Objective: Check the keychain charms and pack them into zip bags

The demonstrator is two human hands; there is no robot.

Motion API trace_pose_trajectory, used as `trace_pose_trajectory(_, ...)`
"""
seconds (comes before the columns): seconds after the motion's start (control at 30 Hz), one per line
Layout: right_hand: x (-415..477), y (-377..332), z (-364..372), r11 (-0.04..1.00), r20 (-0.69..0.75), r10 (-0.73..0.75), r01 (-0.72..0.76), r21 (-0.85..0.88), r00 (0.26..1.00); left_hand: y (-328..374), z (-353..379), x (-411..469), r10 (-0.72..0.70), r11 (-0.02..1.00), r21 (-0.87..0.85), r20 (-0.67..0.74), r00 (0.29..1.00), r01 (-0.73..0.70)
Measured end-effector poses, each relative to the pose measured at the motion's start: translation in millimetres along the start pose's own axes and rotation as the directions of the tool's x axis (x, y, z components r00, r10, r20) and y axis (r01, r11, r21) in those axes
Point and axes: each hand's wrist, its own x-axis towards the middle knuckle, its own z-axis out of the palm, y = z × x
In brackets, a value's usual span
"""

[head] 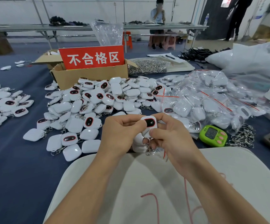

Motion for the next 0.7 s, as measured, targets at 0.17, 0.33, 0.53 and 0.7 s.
trace_pose_trajectory(0.17, 1.9, 2.6, -0.2, 0.999, -0.032, -0.032, 0.033, 0.006, 0.999, 1.3, 0.4, 0.0, -0.012, 1.000, -0.008, 0.020, 1.000, 0.012)
trace_pose_trajectory(0.33, 2.4, 2.8, -1.1, 0.999, -0.033, -0.034, 0.034, -0.008, 0.999, 1.5, -0.6, -0.4, -0.011, 1.000, -0.010, 0.023, 1.000, 0.011)
trace_pose_trajectory(0.53, 0.3, 1.9, -0.4, 0.998, -0.028, -0.057, 0.057, -0.012, 0.998, 6.5, -0.7, -1.3, -0.015, 0.998, -0.057, 0.025, 1.000, 0.016)
trace_pose_trajectory(0.7, -2.8, -1.3, -0.3, 0.995, -0.035, -0.069, 0.071, 0.065, 0.997, 9.4, -2.0, -0.4, -0.040, 0.992, -0.119, 0.029, 0.999, 0.043)
